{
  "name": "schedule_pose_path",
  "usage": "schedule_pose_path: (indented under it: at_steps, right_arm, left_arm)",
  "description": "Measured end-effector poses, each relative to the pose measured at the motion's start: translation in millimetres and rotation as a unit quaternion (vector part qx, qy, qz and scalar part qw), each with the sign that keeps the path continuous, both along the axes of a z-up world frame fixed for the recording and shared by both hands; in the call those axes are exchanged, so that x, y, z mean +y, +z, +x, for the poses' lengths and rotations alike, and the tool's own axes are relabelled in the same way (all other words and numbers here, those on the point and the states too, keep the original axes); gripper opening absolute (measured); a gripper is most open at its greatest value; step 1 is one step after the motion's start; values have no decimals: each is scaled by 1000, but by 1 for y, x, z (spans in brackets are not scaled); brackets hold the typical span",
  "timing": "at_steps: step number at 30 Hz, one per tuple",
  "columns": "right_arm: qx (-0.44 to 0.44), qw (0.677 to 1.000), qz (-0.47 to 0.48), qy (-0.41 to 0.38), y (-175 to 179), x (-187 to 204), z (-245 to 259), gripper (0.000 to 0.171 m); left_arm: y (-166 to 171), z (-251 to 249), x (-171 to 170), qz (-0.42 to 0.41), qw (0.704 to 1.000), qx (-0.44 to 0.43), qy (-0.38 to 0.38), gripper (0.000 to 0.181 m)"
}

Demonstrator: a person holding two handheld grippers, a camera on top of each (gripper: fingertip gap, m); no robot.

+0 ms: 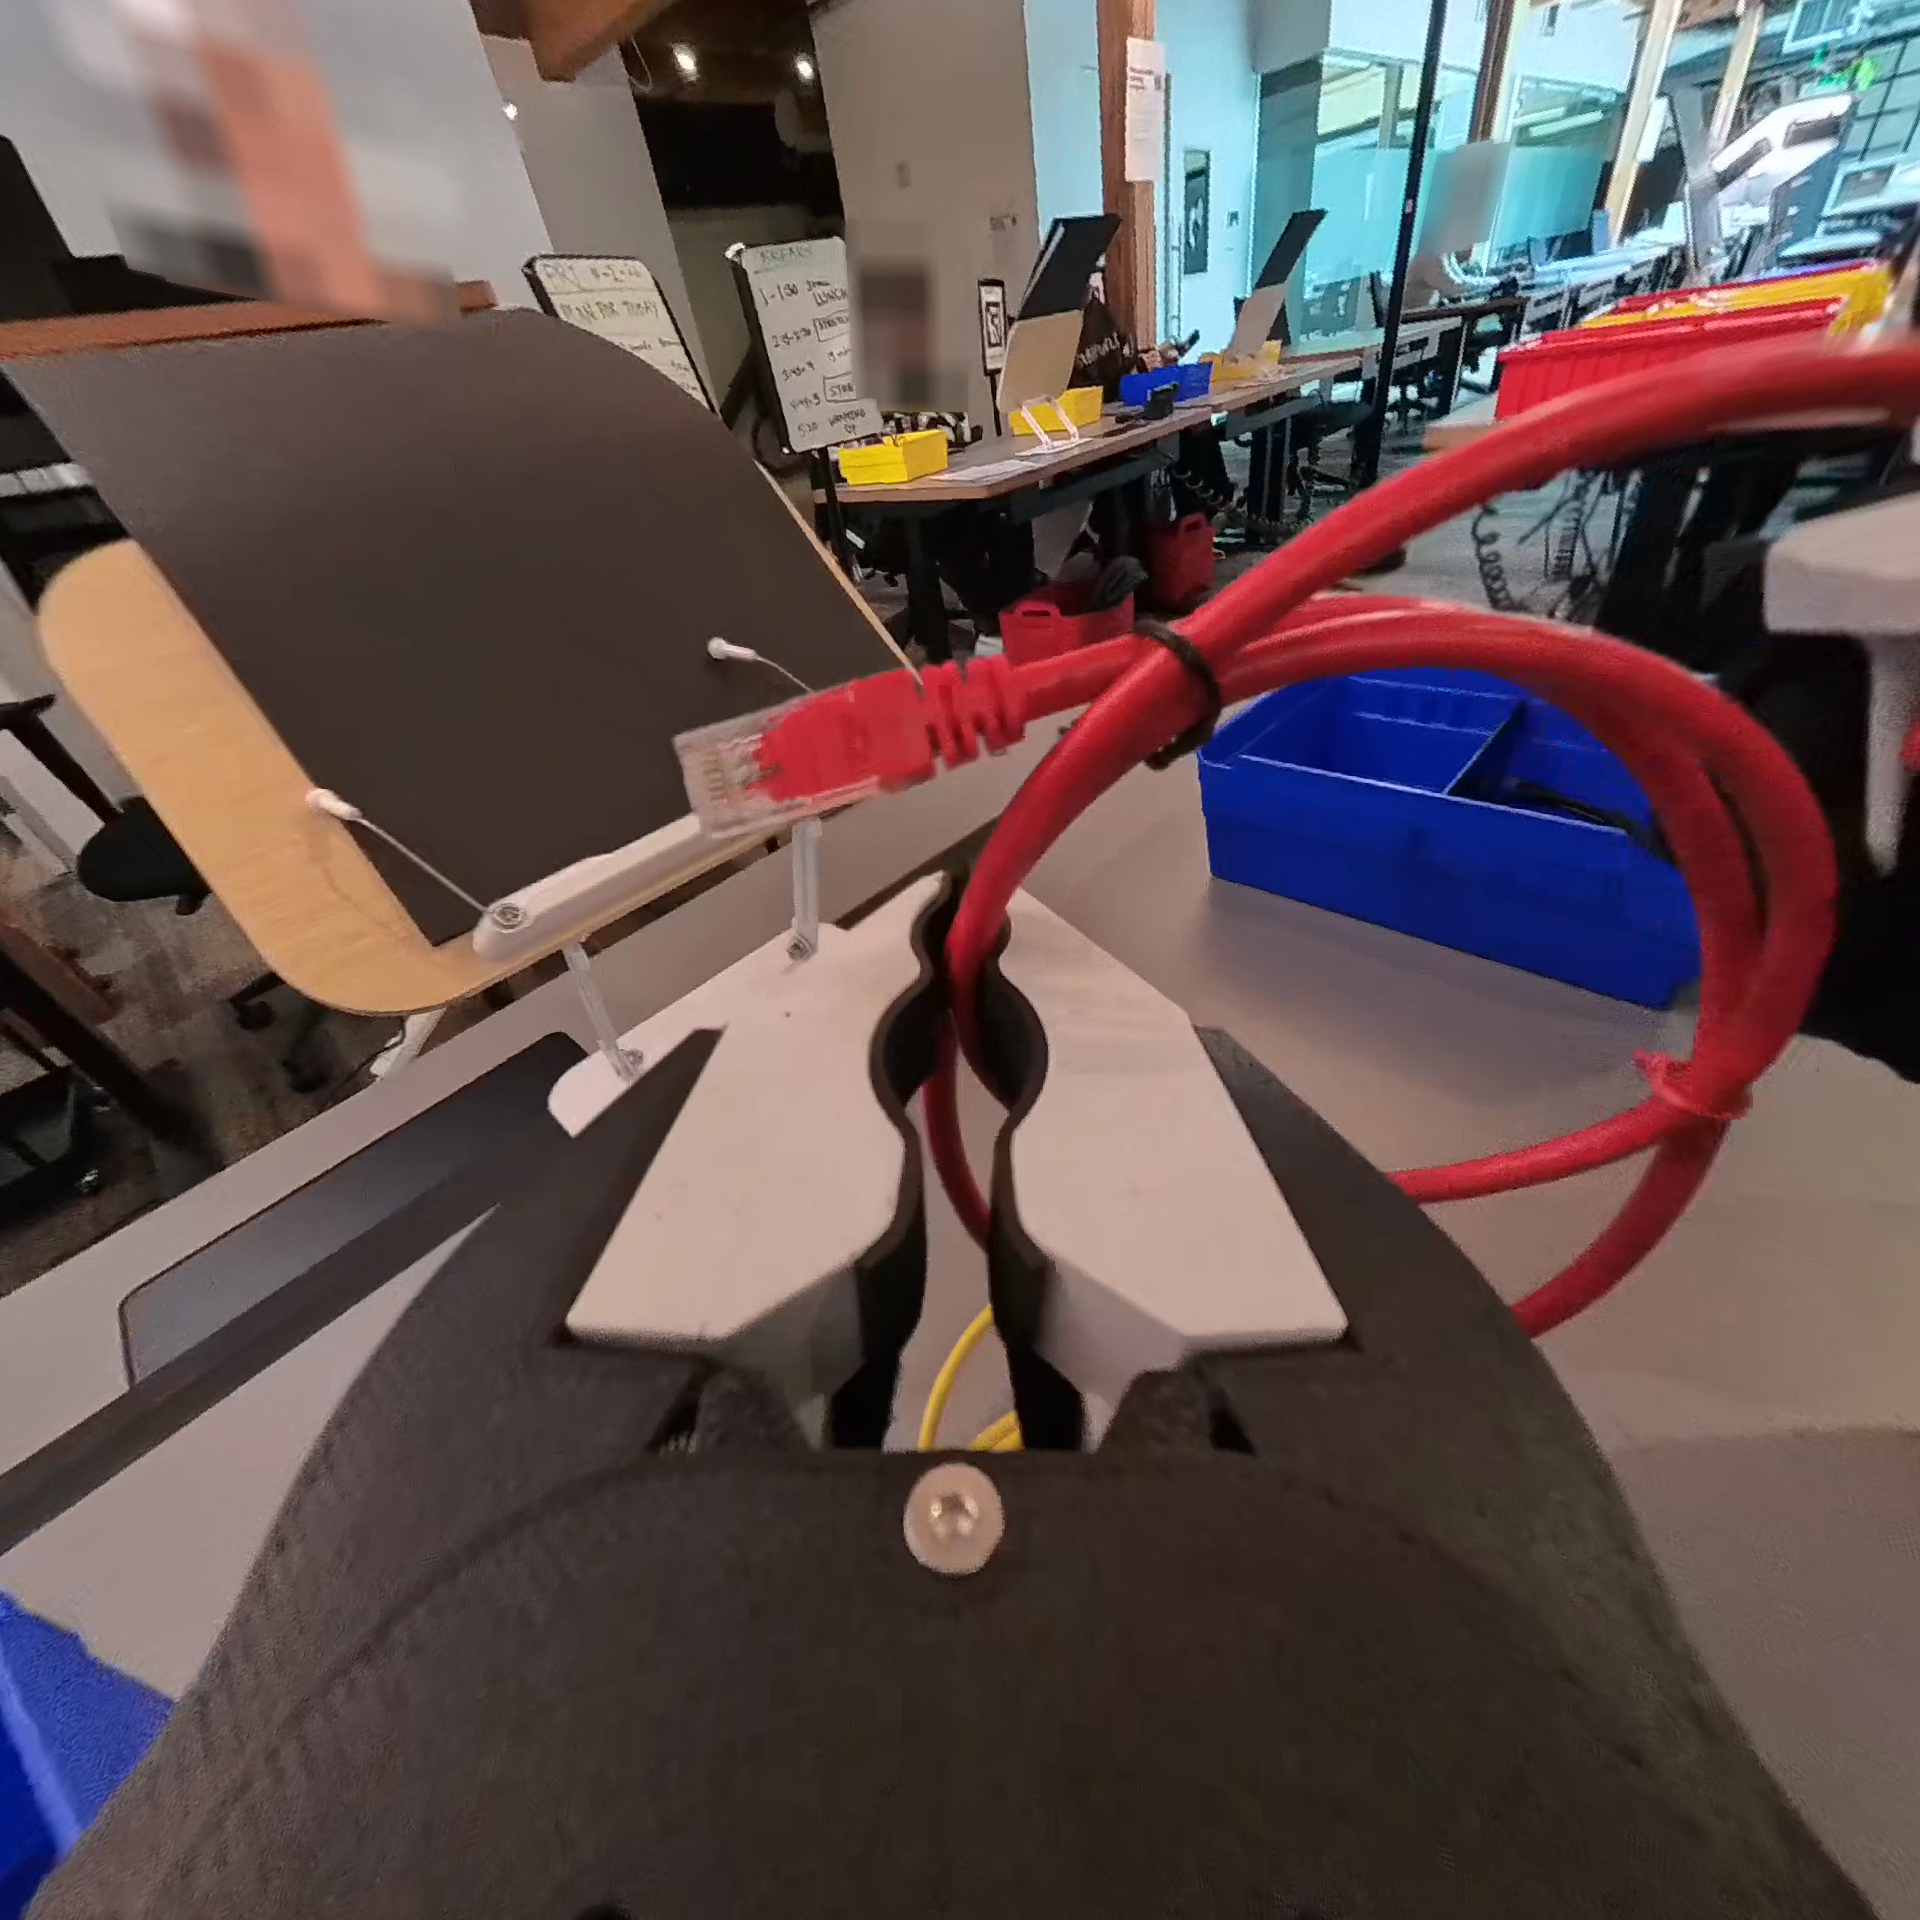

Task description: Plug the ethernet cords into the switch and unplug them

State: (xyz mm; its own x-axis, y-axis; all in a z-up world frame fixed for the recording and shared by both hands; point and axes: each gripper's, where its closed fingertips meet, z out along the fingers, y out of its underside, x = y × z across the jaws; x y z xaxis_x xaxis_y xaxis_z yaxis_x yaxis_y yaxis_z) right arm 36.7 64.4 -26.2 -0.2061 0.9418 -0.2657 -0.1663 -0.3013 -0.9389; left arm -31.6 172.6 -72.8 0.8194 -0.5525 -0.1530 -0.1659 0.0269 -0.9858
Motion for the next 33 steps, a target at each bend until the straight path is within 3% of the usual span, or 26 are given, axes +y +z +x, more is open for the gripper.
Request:
schedule_pose_path:
  at_steps: [7, 13, 21, 33]
  right_arm:
    - [65, 998, 0, 1, 33, 2, 9, 3]
    - [81, 996, 21, 22, 48, -19, 3, 3]
    - [121, 993, 1, -15, 78, 0, 2, 2]
    - [120, 990, 16, -66, 83, 21, -16, 2]
  left_arm:
    - [-14, 17, -3, 7, 999, 33, -29, 0]
    - [-15, 20, -3, 13, 999, 31, -37, 0]
    - [-20, 45, -15, 13, 995, 57, -77, 3]
    - [-26, 37, -4, -59, 995, -40, -74, 26]
